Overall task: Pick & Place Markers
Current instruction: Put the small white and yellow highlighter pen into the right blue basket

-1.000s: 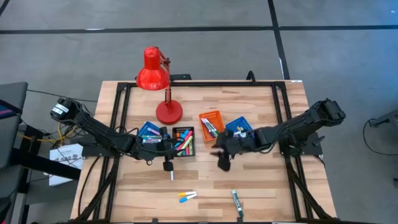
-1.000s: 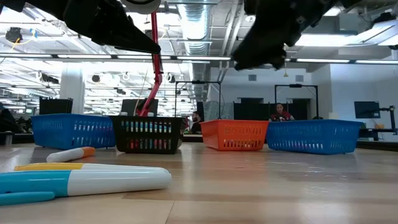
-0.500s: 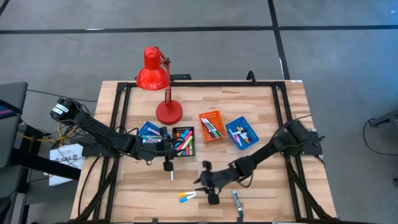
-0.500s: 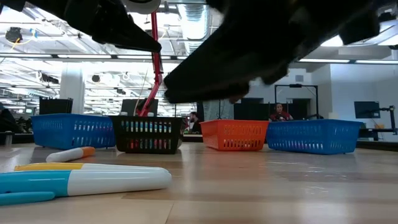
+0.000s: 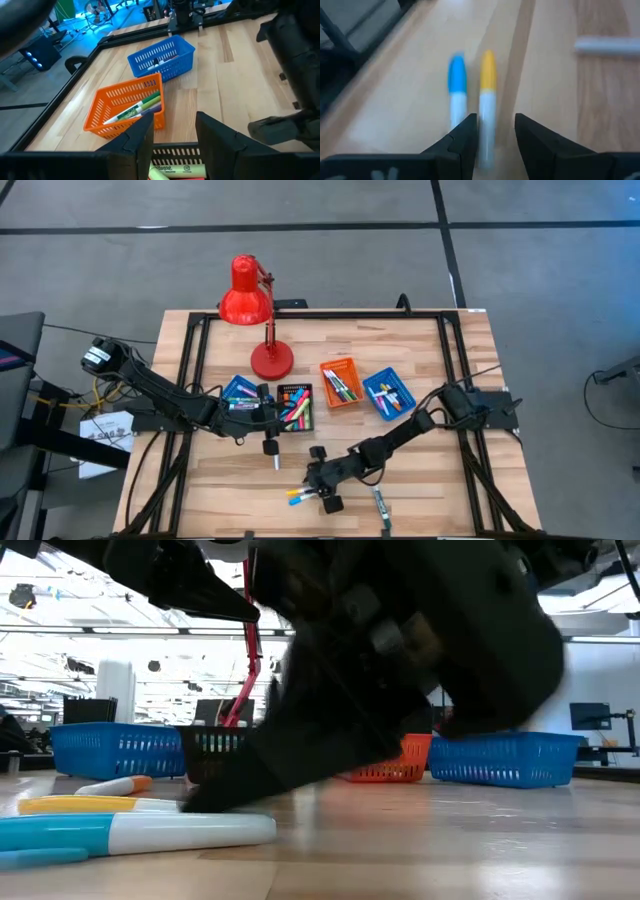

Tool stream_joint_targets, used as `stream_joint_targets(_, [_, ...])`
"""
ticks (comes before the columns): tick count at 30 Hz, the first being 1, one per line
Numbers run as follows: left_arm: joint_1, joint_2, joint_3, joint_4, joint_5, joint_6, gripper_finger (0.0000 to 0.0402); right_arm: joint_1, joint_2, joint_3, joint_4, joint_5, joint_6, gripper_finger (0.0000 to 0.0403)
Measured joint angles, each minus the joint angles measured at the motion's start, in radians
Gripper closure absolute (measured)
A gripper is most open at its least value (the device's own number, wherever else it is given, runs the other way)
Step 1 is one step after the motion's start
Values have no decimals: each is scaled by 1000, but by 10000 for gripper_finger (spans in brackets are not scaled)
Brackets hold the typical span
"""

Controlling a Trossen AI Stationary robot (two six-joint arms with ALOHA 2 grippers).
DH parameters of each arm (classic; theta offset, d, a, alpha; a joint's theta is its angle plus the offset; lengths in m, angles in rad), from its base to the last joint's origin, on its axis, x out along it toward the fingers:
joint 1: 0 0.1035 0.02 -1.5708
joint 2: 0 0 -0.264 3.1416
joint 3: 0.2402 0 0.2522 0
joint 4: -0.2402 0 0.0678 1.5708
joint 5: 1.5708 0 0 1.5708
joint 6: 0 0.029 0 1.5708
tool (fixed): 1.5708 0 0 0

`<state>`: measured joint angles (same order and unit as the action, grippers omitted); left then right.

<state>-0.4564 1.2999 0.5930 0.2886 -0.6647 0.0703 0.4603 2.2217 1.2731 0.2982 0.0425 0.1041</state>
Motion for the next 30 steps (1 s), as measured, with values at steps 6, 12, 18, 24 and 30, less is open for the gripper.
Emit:
stream_joint_targets(6, [0, 0, 0, 0, 3, 0, 260, -5, 17, 1, -16, 8, -12, 282])
stream_joint_targets(12, [0, 0, 0, 0, 3, 0, 260, -14, 11, 3, -40, 8, -27, 304])
stream_joint_targets(18, [0, 0, 0, 0, 3, 0, 260, -33, -10, -1, -62, -17, -2, 371])
stream_joint_targets(24, [0, 0, -1, 0, 3, 0, 260, -38, -210, -4, -251, -16, -71, 379])
stream_joint_targets(30, [0, 0, 0, -2, 4, 0, 260, -17, -429, -16, -726, 291, 53, 369])
